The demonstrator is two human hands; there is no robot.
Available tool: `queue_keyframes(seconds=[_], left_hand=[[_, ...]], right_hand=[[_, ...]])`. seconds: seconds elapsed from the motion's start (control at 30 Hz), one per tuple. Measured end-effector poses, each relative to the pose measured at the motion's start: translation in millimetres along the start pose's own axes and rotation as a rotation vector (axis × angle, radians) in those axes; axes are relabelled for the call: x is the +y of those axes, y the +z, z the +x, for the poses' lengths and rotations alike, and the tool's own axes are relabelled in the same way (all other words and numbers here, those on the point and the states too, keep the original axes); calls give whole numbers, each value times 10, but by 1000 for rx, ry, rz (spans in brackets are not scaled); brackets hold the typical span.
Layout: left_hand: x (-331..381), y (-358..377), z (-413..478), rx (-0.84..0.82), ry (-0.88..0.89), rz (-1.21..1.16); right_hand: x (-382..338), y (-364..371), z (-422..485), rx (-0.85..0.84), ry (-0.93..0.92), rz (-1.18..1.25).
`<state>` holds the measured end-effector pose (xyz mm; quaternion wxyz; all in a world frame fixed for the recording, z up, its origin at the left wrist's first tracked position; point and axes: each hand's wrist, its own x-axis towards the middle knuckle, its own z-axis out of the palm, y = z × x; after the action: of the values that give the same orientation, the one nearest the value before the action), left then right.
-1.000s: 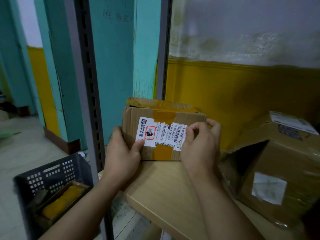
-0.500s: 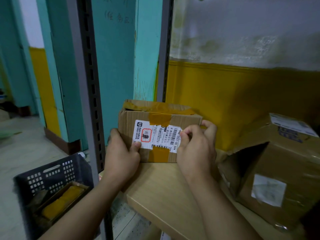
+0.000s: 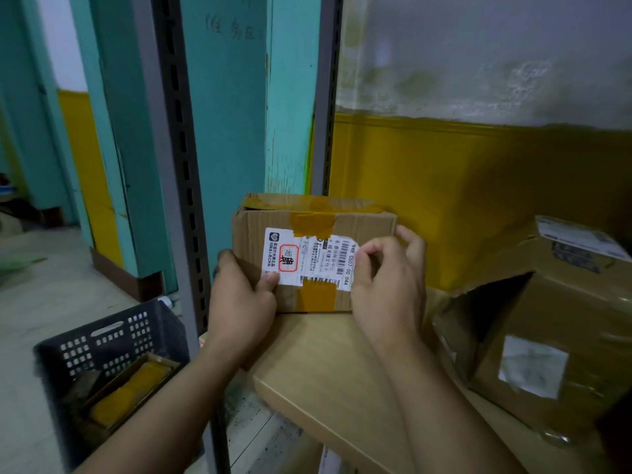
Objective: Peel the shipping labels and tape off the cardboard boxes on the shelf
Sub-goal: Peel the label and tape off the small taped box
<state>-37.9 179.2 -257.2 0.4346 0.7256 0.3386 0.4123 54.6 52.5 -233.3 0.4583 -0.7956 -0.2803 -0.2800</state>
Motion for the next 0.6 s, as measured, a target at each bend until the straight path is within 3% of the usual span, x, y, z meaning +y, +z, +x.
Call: queue_keyframes(seconds=[0.13, 0.6], left_hand=[[-12, -12, 2, -1, 11, -27], [-9, -22, -8, -30, 40, -8]], right_hand=[[-30, 10, -16, 47, -8, 70], [37, 18, 33, 47, 76, -28]])
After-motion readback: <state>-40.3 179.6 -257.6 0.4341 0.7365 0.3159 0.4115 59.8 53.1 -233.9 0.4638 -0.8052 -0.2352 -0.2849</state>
